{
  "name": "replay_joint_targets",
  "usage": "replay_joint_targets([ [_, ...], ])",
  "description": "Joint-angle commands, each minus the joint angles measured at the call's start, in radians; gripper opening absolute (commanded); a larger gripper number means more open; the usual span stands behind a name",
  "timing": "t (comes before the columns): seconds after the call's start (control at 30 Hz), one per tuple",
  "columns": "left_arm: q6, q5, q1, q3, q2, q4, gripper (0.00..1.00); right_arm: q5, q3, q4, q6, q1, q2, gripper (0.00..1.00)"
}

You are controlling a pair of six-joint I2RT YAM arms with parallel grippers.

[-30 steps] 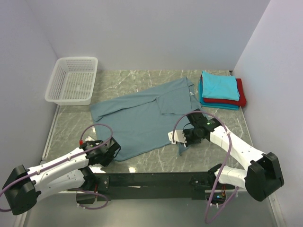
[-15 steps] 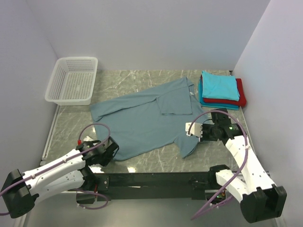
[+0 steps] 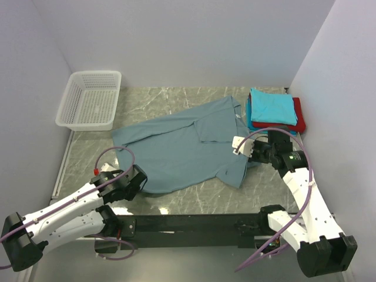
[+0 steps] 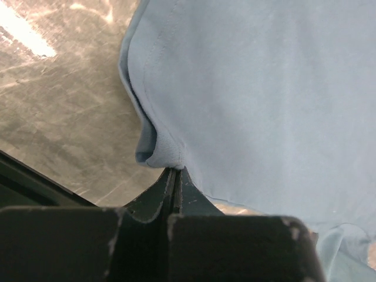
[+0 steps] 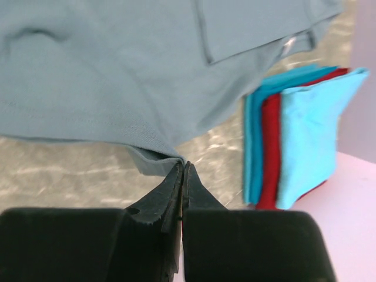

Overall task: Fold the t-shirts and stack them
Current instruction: Fold the tshirt

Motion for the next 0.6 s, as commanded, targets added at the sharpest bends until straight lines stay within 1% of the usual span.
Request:
replay_joint_targets([
  [0.0,-0.031,-0.059,0.002,0.05,-0.011,-0.036,0.0,-0.048,0.068,0.072,0.052,-0.006,0.004,0.0],
  [0.17,-0.045,-0.088,0.003,0.087,-0.002,-0.044,0.0,-0.056,0.108,0.117,0.095,-0.006,0.023,0.0],
  [0.37,-0.059,-0.131,0.011,0.119,0.015,-0.069,0.0,-0.036,0.18,0.183,0.146,-0.007,0.092,0.0],
  [0.5,-0.058,-0.162,0.052,0.136,0.011,-0.07,0.0,-0.022,0.235,0.215,0.177,-0.006,0.165,0.0],
  [0.57,-0.018,-0.166,0.081,0.141,0.006,-0.05,0.0,-0.021,0.258,0.221,0.184,-0.007,0.196,0.0],
])
